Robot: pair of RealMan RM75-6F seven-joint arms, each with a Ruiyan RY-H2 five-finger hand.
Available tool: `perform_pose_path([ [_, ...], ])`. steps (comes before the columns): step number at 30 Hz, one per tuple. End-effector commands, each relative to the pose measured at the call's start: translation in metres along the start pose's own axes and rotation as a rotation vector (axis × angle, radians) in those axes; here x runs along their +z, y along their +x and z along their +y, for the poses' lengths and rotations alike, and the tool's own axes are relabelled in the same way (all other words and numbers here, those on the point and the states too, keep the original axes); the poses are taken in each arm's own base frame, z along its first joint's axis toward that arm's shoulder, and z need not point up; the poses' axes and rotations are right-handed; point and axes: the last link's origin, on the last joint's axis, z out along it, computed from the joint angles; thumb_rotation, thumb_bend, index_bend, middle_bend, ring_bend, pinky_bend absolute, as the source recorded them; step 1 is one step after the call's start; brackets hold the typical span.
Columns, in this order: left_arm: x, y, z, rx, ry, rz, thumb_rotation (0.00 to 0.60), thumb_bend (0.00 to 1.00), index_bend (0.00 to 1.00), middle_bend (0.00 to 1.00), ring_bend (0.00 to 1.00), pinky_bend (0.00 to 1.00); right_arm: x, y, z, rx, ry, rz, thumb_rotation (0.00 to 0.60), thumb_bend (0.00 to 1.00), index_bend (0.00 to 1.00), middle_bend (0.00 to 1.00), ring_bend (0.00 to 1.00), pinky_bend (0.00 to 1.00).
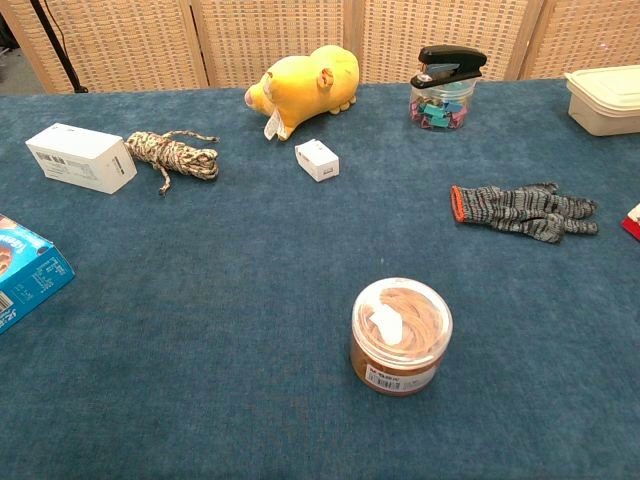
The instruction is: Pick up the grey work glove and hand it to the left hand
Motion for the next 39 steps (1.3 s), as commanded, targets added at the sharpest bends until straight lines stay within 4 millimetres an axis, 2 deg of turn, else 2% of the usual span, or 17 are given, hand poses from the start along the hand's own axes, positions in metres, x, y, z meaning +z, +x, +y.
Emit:
perform_pose_path([
  [1, -0.001, -0.001, 0.000, 0.002, -0.001, -0.004, 0.600, 0.00, 0.00, 0.00, 0.00, 0.00, 0.000, 0.000, 0.000, 0.001, 0.001, 0.002, 0.600, 0.00, 0.00, 0.00, 0.00, 0.00],
  [10, 0.001, 0.002, -0.002, -0.014, 0.003, 0.002, 0.600, 0.00, 0.00, 0.00, 0.00, 0.00, 0.000, -0.001, -0.007, 0.022, 0.027, -0.008, 0.600, 0.00, 0.00, 0.00, 0.00, 0.00],
  [16, 0.004, 0.002, -0.003, -0.006, 0.027, 0.009, 0.600, 0.00, 0.00, 0.00, 0.00, 0.00, 0.013, -0.009, -0.029, 0.018, 0.104, -0.025, 0.600, 0.00, 0.00, 0.00, 0.00, 0.00],
  [20, 0.007, 0.002, -0.003, -0.006, 0.038, 0.005, 0.600, 0.00, 0.00, 0.00, 0.00, 0.00, 0.032, -0.015, -0.054, 0.010, 0.168, -0.045, 0.600, 0.00, 0.00, 0.00, 0.00, 0.00],
  [26, 0.008, 0.000, -0.002, -0.005, 0.038, -0.002, 0.600, 0.00, 0.00, 0.00, 0.00, 0.00, 0.077, -0.032, -0.105, 0.008, 0.233, -0.123, 0.600, 0.00, 0.00, 0.00, 0.00, 0.00],
  [33, 0.009, 0.001, -0.002, -0.006, 0.034, -0.001, 0.600, 0.00, 0.00, 0.00, 0.00, 0.00, 0.114, -0.059, -0.145, -0.031, 0.229, -0.180, 0.600, 0.00, 0.00, 0.00, 0.00, 0.00],
  [39, 0.011, 0.001, -0.003, -0.011, 0.043, -0.006, 0.600, 0.00, 0.00, 0.00, 0.00, 0.00, 0.137, -0.075, -0.167, -0.049, 0.195, -0.247, 0.600, 0.00, 0.00, 0.00, 0.00, 0.00],
])
